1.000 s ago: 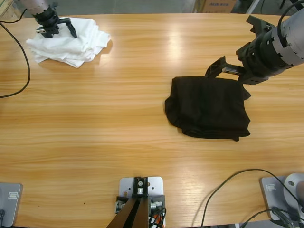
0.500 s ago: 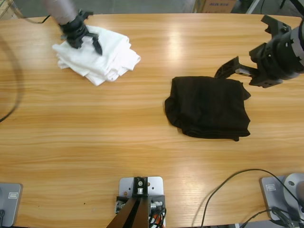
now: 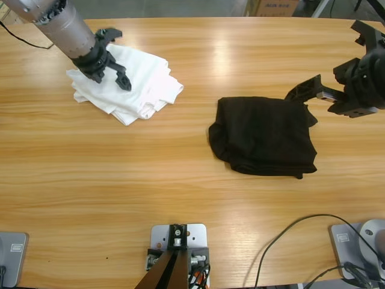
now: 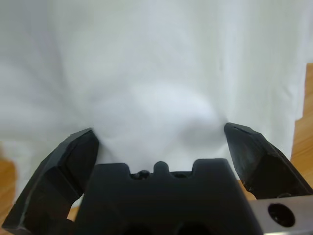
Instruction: Fold clothes
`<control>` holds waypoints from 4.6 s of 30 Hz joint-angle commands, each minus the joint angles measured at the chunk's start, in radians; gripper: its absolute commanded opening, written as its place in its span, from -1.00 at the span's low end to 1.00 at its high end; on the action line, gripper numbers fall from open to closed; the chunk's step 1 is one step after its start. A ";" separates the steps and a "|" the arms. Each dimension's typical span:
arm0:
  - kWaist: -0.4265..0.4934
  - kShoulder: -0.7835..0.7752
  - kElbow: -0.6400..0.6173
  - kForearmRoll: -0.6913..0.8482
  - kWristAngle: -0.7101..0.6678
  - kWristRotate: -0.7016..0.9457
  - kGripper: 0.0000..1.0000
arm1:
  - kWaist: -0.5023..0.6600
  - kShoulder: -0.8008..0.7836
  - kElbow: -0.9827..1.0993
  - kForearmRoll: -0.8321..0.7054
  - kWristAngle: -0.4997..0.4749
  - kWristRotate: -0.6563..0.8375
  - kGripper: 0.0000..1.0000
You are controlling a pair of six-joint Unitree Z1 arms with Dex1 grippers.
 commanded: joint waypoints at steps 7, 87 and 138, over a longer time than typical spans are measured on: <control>0.077 0.136 -0.106 -0.045 -0.021 0.088 0.97 | -0.013 0.027 0.046 -0.032 0.003 0.008 1.00; -0.268 0.233 0.052 -0.465 -0.568 -0.799 0.78 | -0.705 -0.126 0.375 -0.371 0.576 -0.456 0.96; -0.210 0.288 0.082 -0.571 -0.830 -0.931 0.42 | -0.730 -0.092 0.361 -0.401 0.564 -0.530 0.96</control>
